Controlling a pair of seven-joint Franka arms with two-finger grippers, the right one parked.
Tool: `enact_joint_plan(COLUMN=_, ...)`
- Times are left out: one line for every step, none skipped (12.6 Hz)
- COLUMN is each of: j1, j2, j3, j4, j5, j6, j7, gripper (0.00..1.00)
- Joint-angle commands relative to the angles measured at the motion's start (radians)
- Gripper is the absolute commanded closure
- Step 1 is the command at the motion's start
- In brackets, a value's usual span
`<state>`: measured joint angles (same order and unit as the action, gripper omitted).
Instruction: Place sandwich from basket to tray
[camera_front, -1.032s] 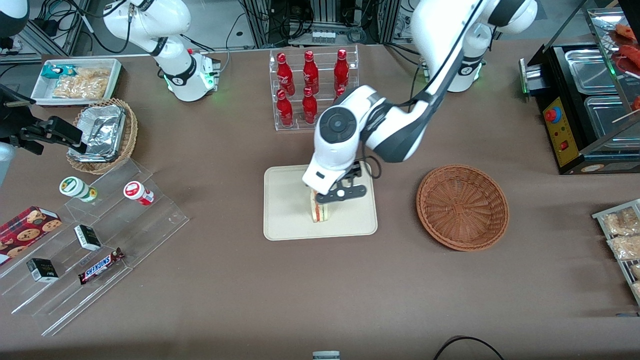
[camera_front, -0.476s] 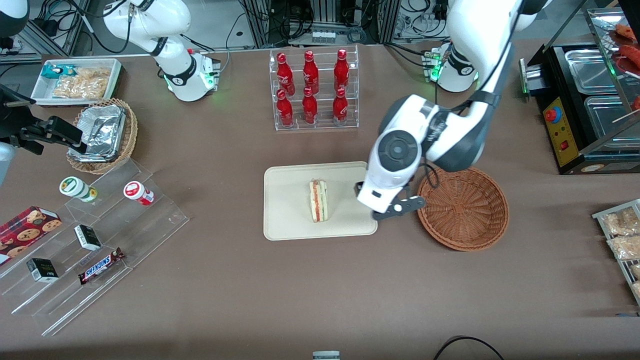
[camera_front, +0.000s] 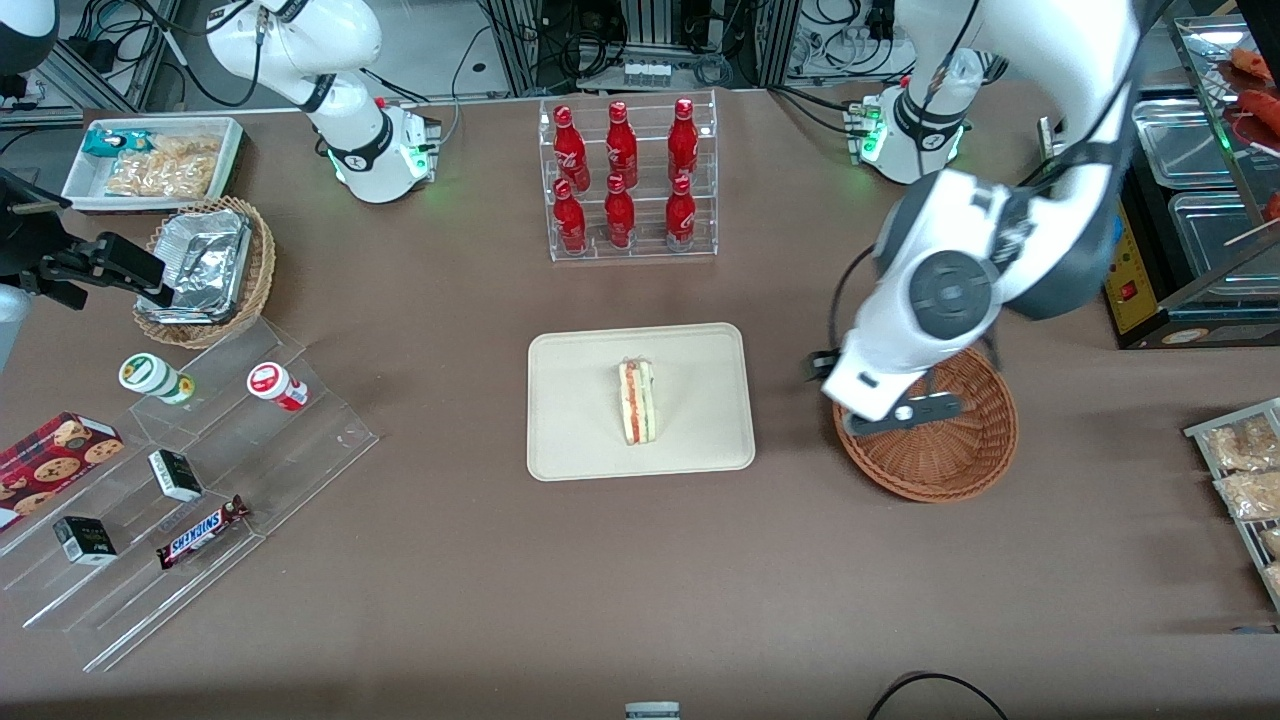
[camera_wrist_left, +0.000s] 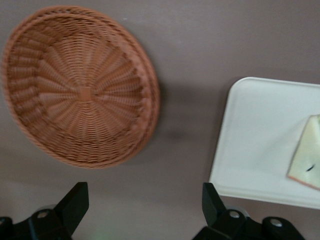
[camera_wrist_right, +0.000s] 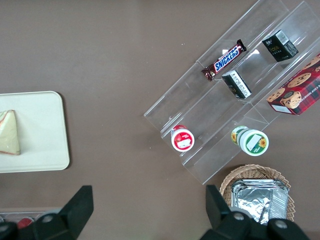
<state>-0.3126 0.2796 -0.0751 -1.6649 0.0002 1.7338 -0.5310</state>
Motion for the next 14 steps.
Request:
enact_joint_plan(j1=0.056, j2=-0.109, j3=-0.009, j4=-0.096, j5=-0.006, j6=-0.034, j7=0.094, gripper=0.00)
enact_joint_plan(j1=0.075, j2=-0.129, j3=-0.009, j4=-0.096, j5=-0.006, j6=-0.063, j7=0.126, gripper=0.00)
enact_joint_plan(j1=0.125, j2=-0.149, j3=-0.023, j4=-0.093, j5=-0.008, j6=-0.100, j7=0.172, gripper=0.00)
enact_joint_plan(j1=0.179, j2=-0.163, j3=-0.063, j4=-0.084, j5=-0.009, j6=-0.137, j7=0.212, gripper=0.00)
enact_joint_plan(j1=0.238, j2=-0.183, j3=-0.107, j4=-0.081, j5=-0.009, j6=-0.167, j7=0.236, gripper=0.00)
enact_joint_plan(j1=0.274, j2=-0.201, j3=-0.127, j4=-0.081, j5=-0.008, j6=-0.187, j7=0.258, gripper=0.00)
enact_joint_plan(j1=0.294, j2=-0.220, j3=-0.129, j4=-0.079, j5=-0.009, j6=-0.206, j7=0.294, gripper=0.00)
enact_joint_plan(j1=0.311, j2=-0.235, j3=-0.130, j4=-0.078, j5=-0.009, j6=-0.230, j7=0.334, gripper=0.00)
enact_joint_plan(j1=0.323, j2=-0.247, j3=-0.129, j4=-0.067, j5=-0.009, j6=-0.250, j7=0.364, gripper=0.00)
enact_joint_plan(j1=0.329, j2=-0.250, j3=-0.127, j4=-0.046, j5=-0.009, j6=-0.282, j7=0.393, gripper=0.00)
enact_joint_plan(j1=0.336, j2=-0.250, j3=-0.124, j4=-0.020, j5=-0.005, j6=-0.312, j7=0.416, gripper=0.00)
enact_joint_plan(j1=0.342, j2=-0.258, j3=-0.120, j4=-0.012, j5=0.000, j6=-0.324, j7=0.439, gripper=0.00)
enact_joint_plan(j1=0.342, j2=-0.272, j3=-0.103, j4=-0.010, j5=0.001, j6=-0.327, j7=0.477, gripper=0.00)
enact_joint_plan(j1=0.340, j2=-0.281, j3=-0.075, j4=-0.009, j5=0.001, j6=-0.329, j7=0.518, gripper=0.00)
